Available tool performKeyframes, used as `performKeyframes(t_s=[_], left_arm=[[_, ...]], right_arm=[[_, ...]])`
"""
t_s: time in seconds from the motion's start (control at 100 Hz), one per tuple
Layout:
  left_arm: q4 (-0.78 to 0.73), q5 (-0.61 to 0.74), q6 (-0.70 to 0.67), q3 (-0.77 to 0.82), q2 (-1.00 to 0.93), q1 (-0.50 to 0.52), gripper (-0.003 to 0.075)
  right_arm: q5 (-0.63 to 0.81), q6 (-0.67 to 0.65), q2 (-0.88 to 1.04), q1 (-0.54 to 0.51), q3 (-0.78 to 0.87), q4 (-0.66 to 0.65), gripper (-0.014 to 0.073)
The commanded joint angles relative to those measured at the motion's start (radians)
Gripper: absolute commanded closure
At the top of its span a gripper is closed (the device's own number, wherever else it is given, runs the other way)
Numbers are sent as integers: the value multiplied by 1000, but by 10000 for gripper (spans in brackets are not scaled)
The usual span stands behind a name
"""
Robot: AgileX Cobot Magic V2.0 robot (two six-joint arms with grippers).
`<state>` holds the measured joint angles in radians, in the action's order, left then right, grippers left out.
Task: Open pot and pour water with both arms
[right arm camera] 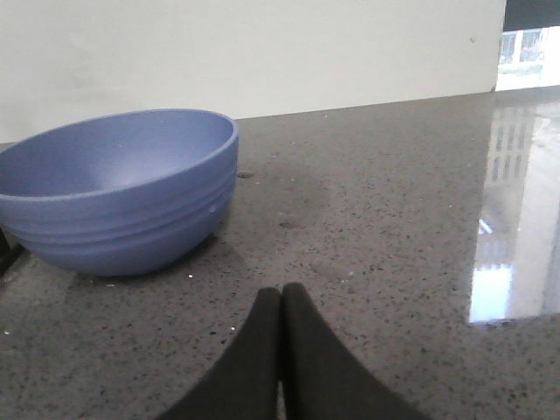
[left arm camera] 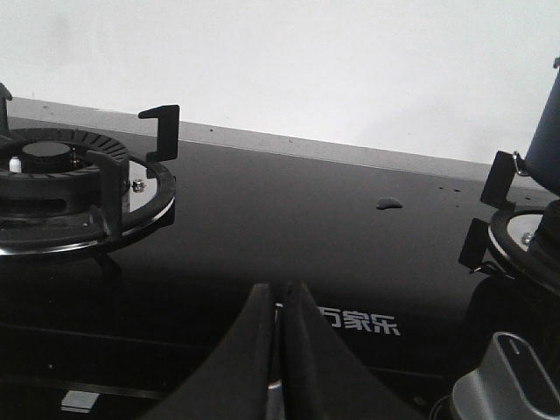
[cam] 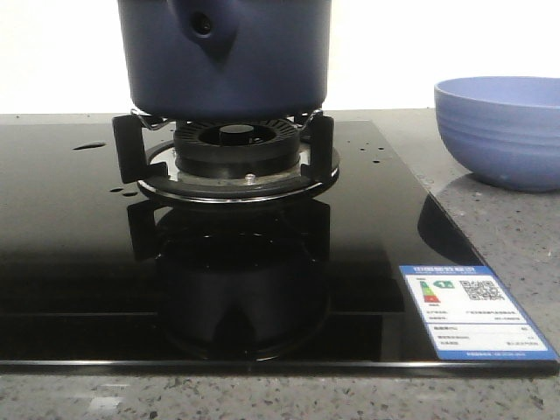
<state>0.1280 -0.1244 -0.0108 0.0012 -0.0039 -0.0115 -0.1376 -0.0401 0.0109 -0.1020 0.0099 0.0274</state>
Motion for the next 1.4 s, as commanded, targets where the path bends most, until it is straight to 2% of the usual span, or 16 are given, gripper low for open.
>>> performKeyframes(t_s=[0.0, 0.12, 0.3, 0.52, 0.61, 0.76, 0.94, 1.16, 1.39], left_arm=[[46, 89, -4, 33, -26, -6, 739], [100, 89, -4, 33, -26, -6, 739], [154, 99, -4, 33, -26, -6, 739], [469, 141, -4, 31, -26, -6, 739], [538, 155, -4, 16, -26, -6, 739], [527, 118, 11, -74, -22, -6, 739], [404, -91, 118, -300, 72, -6, 739], [409, -357, 348, -566, 293, -7, 739], [435, -370, 414, -664, 389, -138, 734]], right_arm=[[76, 5, 18, -4, 26, 76, 660], [74, 3, 18, -4, 26, 234, 660], [76, 3, 18, -4, 26, 310, 660], [64, 3, 18, -4, 18, 514, 660], [8, 5, 16, -4, -18, 514, 659], [-95, 31, 16, -4, -118, 500, 659], [-261, 146, -68, -4, -314, 467, 657], [-453, 284, -316, -2, -562, 392, 657], [-501, 356, -472, 27, -693, 403, 650]])
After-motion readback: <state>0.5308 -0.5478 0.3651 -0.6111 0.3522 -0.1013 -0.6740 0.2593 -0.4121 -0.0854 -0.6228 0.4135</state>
